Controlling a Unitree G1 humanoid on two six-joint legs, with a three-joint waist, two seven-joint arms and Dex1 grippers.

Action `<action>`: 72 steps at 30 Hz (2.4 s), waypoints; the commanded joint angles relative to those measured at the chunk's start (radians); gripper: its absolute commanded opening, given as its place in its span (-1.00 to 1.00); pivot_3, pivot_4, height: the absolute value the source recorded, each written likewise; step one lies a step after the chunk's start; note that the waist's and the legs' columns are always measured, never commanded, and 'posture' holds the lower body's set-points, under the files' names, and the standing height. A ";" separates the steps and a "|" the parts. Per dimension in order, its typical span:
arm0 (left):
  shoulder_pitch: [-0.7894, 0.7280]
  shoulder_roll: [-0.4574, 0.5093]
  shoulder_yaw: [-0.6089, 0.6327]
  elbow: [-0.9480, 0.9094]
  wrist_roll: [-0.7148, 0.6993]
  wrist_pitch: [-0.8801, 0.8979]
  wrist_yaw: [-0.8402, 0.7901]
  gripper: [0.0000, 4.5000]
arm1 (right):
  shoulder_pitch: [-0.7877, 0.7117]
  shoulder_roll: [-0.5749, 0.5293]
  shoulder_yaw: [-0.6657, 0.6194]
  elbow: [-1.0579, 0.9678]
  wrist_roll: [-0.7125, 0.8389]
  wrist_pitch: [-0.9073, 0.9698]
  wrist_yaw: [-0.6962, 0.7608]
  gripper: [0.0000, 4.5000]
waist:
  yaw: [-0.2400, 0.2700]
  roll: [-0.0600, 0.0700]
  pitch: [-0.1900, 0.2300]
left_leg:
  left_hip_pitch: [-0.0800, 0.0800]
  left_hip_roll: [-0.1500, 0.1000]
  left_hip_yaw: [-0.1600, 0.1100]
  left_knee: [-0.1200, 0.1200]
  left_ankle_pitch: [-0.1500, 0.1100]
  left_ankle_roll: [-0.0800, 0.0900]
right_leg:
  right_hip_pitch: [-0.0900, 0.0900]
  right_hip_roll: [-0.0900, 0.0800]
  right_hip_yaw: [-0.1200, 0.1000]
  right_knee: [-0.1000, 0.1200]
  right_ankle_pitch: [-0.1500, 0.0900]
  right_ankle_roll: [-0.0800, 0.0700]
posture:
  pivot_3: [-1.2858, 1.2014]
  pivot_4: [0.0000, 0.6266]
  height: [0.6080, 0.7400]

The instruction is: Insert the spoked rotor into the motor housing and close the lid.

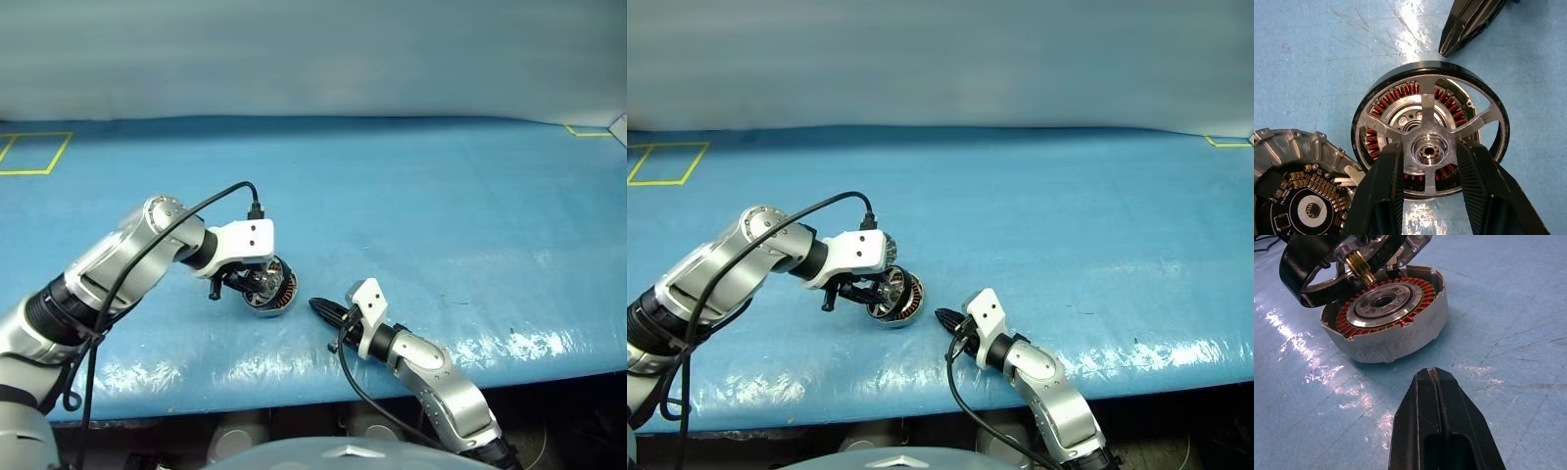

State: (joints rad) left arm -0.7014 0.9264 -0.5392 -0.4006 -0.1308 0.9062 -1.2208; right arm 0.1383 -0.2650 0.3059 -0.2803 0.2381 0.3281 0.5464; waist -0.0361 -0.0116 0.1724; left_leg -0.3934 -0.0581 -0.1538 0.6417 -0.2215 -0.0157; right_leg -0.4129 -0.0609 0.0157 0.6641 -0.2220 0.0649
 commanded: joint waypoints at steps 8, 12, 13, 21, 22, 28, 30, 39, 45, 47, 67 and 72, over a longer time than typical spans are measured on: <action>-0.017 0.028 0.004 0.002 0.046 -0.033 -0.010 -0.43 | 0.000 0.007 -0.004 -0.020 0.004 -0.011 -0.001 -1.00 | 0.000 0.000 0.000 | 0.000 0.000 0.000 0.000 0.000 0.000 | 0.000 0.000 0.000 0.000 0.000 0.000 | 0.03 -0.52 1.00; -0.013 0.030 -0.003 0.007 0.050 -0.036 -0.021 -0.43 | 0.000 0.007 -0.004 -0.018 0.003 -0.012 -0.003 -1.00 | 0.000 0.000 0.000 | 0.000 0.000 0.000 0.000 0.000 0.000 | 0.000 0.000 0.000 0.000 0.000 0.000 | 0.03 -0.52 1.00; -0.012 0.031 -0.008 0.008 0.051 -0.036 -0.024 -0.43 | -0.001 0.007 -0.003 -0.018 0.002 -0.011 -0.004 -1.00 | 0.000 0.000 0.000 | 0.000 0.000 0.000 0.000 0.000 0.000 | 0.000 0.000 0.000 0.000 0.000 0.000 | 0.03 -0.52 1.00; -0.007 0.020 -0.012 0.027 0.059 -0.044 -0.020 -0.43 | -0.004 0.007 -0.002 -0.018 0.003 -0.009 -0.005 -1.00 | 0.000 0.000 0.000 | 0.000 0.000 0.000 0.000 0.000 0.000 | 0.000 0.000 0.000 0.000 0.000 0.000 | 0.03 -0.52 1.00; -0.008 0.018 -0.012 0.030 0.060 -0.045 -0.019 -0.43 | -0.004 0.007 -0.002 -0.018 0.003 -0.009 -0.006 -1.00 | 0.000 0.000 0.000 | 0.000 0.000 0.000 0.000 0.000 0.000 | 0.000 0.000 0.000 0.000 0.000 0.000 | 0.03 -0.52 1.00; -0.021 -0.007 -0.024 0.055 0.077 -0.063 -0.011 -0.43 | -0.007 0.007 -0.001 -0.015 0.000 -0.010 -0.007 -1.00 | 0.000 0.000 0.000 | 0.000 0.000 0.000 0.000 0.000 0.000 | 0.000 0.000 0.000 0.000 0.000 0.000 | 0.03 -0.52 1.00; -0.023 -0.008 -0.031 0.058 0.083 -0.070 -0.024 -0.43 | -0.008 0.008 -0.001 -0.014 -0.001 -0.011 -0.007 -1.00 | -0.001 0.000 0.000 | 0.000 0.000 0.000 0.000 0.000 0.000 | 0.000 0.000 0.000 0.000 0.000 0.000 | 0.03 -0.52 1.00; -0.029 0.011 -0.047 0.052 0.098 -0.086 -0.085 -0.43 | -0.003 0.010 -0.004 -0.014 -0.004 -0.012 -0.014 -1.00 | -0.001 0.000 0.000 | 0.000 0.000 0.000 0.000 0.000 0.000 | 0.000 0.000 0.000 0.000 0.000 0.000 | 0.03 -0.52 1.00; -0.034 -0.024 -0.014 0.057 0.091 -0.080 -0.067 0.28 | -0.007 0.011 -0.003 -0.012 -0.005 -0.011 -0.016 -1.00 | 0.000 0.000 0.000 | 0.000 0.000 0.000 0.000 0.000 0.000 | 0.000 0.000 0.000 0.000 0.000 0.000 | 0.03 -0.52 1.00; -0.039 -0.044 0.009 0.047 0.067 -0.058 -0.061 0.58 | -0.006 0.010 -0.003 -0.012 -0.004 -0.010 -0.017 -1.00 | 0.001 0.000 0.000 | 0.000 0.000 0.000 0.000 0.000 0.000 | 0.000 0.000 0.000 0.000 0.000 0.000 | 0.03 -0.52 1.00; 0.132 -0.312 0.632 -0.107 -0.327 0.202 0.294 -0.81 | -0.034 -0.008 -0.043 -0.068 0.005 0.013 -0.037 -1.00 | 0.002 0.000 0.000 | -0.001 0.000 -0.002 0.002 0.000 0.000 | 0.001 0.000 0.000 0.000 0.001 0.000 | 0.03 -0.52 1.00; 0.208 -0.385 0.823 -0.074 -0.286 0.069 0.506 -0.99 | -0.069 -0.005 -0.031 -0.091 0.005 0.030 -0.030 -1.00 | 0.000 0.000 0.000 | 0.001 0.001 -0.001 0.002 0.000 0.000 | 0.001 0.000 0.000 -0.001 0.003 -0.002 | 0.03 -0.52 1.00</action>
State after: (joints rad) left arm -0.5055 0.5593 0.1985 -0.4799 -0.4454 1.0549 -0.7991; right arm 0.0876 -0.2759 0.2690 -0.3281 0.2371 0.3553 0.5159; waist -0.0360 -0.0117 0.1725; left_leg -0.3922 -0.0570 -0.1546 0.6432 -0.2212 -0.0161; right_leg -0.4119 -0.0609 0.0157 0.6635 -0.2191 0.0629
